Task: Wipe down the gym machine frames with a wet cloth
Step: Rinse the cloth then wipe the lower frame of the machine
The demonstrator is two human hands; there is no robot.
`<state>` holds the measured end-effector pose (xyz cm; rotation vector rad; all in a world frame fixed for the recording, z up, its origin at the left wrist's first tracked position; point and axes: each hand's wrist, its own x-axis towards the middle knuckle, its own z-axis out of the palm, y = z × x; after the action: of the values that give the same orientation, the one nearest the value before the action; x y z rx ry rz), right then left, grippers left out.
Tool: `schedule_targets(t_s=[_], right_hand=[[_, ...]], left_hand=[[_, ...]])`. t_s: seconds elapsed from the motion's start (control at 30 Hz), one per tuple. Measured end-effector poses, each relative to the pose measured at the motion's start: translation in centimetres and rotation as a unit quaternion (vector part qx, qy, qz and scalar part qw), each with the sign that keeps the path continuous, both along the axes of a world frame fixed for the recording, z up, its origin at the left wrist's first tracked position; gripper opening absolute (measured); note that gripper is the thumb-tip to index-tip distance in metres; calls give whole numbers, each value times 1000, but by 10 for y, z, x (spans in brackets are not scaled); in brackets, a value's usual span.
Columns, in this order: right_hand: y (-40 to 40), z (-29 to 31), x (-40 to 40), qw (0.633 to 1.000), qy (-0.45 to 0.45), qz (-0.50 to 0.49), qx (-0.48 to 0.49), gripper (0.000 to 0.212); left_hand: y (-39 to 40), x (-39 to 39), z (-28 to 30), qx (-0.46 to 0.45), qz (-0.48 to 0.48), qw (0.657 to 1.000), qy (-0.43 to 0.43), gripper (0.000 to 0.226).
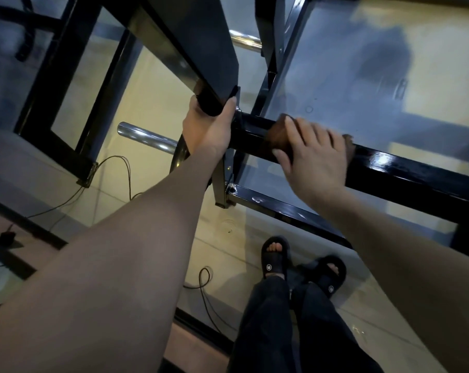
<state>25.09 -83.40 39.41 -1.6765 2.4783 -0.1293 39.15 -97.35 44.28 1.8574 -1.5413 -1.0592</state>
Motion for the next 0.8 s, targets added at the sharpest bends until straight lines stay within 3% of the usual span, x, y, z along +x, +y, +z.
schedule_targets(t_s=[0.2,0.3,0.37,0.4,0.47,0.63,0.8], right_hand=[[-63,-8,41,999,-31,40,-22,68],[-34,-9,21,998,-19,53,-39,65],[1,-9,-2,998,-5,40,-38,64],[21,-8,-15,999,1,30,-35,64],[60,-6,-45,1000,18,10,-22,64],[119,1,-88,999,30,-33,29,64],[66,-1,-48,999,11,-31,11,64]], left_hand=[[3,-2,-5,-19,12,999,23,42],[14,-6,-17,-43,29,998,20,71],[32,-11,-22,-25,52,997,-42,95],[43,-14,-24,-7,62,995,-72,97],[62,-15,-30,24,62,994,-92,85],[85,-29,-42,188,53,980,37,67],[105,-41,-42,181,57,981,39,41]])
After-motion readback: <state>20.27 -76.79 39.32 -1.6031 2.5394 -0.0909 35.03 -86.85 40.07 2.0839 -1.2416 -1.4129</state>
